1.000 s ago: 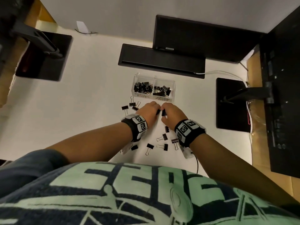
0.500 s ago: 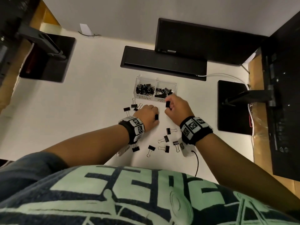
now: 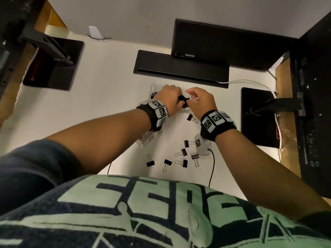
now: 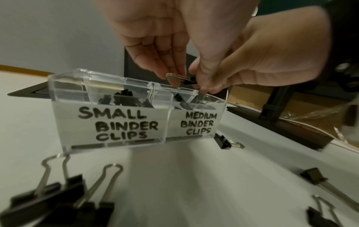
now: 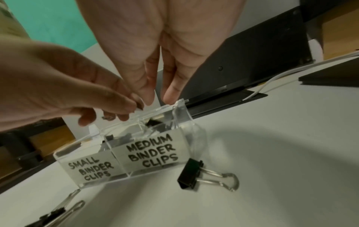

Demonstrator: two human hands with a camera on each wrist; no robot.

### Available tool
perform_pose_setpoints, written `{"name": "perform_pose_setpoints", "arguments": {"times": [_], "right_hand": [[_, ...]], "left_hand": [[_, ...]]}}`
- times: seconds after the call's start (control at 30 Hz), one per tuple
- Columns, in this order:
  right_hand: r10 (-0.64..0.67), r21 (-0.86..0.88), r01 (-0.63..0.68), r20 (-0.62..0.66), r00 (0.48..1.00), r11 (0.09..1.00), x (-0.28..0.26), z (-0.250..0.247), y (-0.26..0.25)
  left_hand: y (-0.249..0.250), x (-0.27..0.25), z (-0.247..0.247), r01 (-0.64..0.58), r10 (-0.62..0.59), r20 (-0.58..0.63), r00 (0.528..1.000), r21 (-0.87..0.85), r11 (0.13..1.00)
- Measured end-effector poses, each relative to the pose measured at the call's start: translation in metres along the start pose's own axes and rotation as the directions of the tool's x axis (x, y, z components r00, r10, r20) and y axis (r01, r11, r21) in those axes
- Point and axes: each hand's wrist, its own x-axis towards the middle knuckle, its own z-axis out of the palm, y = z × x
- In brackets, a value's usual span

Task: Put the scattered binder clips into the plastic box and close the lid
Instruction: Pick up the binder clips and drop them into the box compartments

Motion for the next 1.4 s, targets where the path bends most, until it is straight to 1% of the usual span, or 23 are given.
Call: {"name": "perform_pose_setpoints", "arguments": {"times": [0.13, 0.23, 0.3, 0.33, 0.43, 0.5, 0.57, 0.6, 0.7, 0.77, 0.83, 0.9, 0.93, 1.0, 1.1, 1.23, 1.33, 1.4], "right_hand": [[0.009, -0.04, -0.012, -0.073, 0.997, 0.999, -0.017, -0.013, 0.016], [0.081, -0.014, -0.082, -0.068, 0.994, 0.996, -0.037, -0.016, 0.041], [0.161, -0.03, -0.162, -0.028, 0.987, 0.986, -0.051, -0.017, 0.059], [0.182, -0.057, -0.181, 0.002, 0.983, 0.982, -0.059, -0.017, 0.067], [0.173, -0.175, -0.155, 0.093, 0.981, 0.972, -0.079, -0.017, 0.084], [0.179, -0.242, -0.142, 0.142, 0.973, 0.96, -0.09, -0.015, 0.091], [0.208, -0.283, -0.154, 0.171, 0.963, 0.947, -0.097, -0.011, 0.094], [0.217, -0.294, -0.16, 0.172, 0.961, 0.942, -0.099, -0.009, 0.094], [0.229, -0.289, -0.178, 0.151, 0.962, 0.941, -0.103, -0.005, 0.091], [0.226, -0.278, -0.18, 0.143, 0.964, 0.944, -0.105, -0.004, 0.088], [0.2, -0.246, -0.16, 0.145, 0.969, 0.956, -0.108, -0.004, 0.085], [0.158, -0.211, -0.123, 0.155, 0.975, 0.97, -0.112, -0.004, 0.084], [0.135, -0.202, -0.101, 0.164, 0.977, 0.974, -0.115, -0.004, 0.083], [0.099, -0.203, -0.056, 0.207, 0.973, 0.978, -0.121, -0.004, 0.081], [0.08, -0.24, -0.008, 0.293, 0.953, 0.971, -0.133, 0.001, 0.08], [0.06, -0.322, 0.066, 0.367, 0.928, 0.945, -0.145, 0.008, 0.083], [0.064, -0.349, 0.07, 0.36, 0.931, 0.934, -0.147, 0.012, 0.085], [0.067, -0.34, 0.058, 0.346, 0.936, 0.939, -0.147, 0.014, 0.085]], "left_hand": [[-0.001, 0.014, 0.002, -0.027, 0.021, 0.051, 0.998, 0.12, 0.992], [-0.001, 0.015, 0.004, -0.048, 0.036, 0.08, 0.996, 0.15, 0.987], [0.001, 0.013, 0.006, -0.064, 0.051, 0.079, 0.996, 0.16, 0.985], [0.002, 0.01, 0.007, -0.072, 0.062, 0.064, 0.996, 0.159, 0.985], [0.012, -0.005, 0.012, -0.109, 0.11, -0.001, 0.994, 0.12, 0.987], [0.019, -0.021, 0.021, -0.168, 0.172, -0.037, 0.984, 0.095, 0.981], [0.024, -0.039, 0.032, -0.22, 0.225, -0.044, 0.973, 0.089, 0.971], [0.025, -0.048, 0.037, -0.232, 0.235, -0.025, 0.972, 0.089, 0.969], [0.026, -0.068, 0.052, -0.218, 0.21, 0.097, 0.973, 0.077, 0.973], [0.028, -0.078, 0.061, -0.199, 0.191, 0.164, 0.968, 0.033, 0.979], [0.031, -0.086, 0.069, -0.134, 0.132, 0.244, 0.961, -0.006, 0.991], [0.034, -0.09, 0.078, -0.067, 0.066, 0.32, 0.945, -0.005, 0.998], [0.035, -0.091, 0.081, -0.057, 0.053, 0.341, 0.939, 0.003, 0.998], [0.037, -0.091, 0.086, -0.086, 0.071, 0.355, 0.932, 0.027, 0.996], [0.038, -0.089, 0.087, -0.132, 0.102, 0.352, 0.93, 0.063, 0.989], [0.035, -0.087, 0.083, -0.038, 0.036, 0.347, 0.937, 0.001, 0.999], [0.03, -0.089, 0.079, -0.012, 0.027, 0.325, 0.945, -0.048, 0.999], [0.024, -0.093, 0.078, -0.019, 0.043, 0.347, 0.937, -0.071, 0.997]]}}
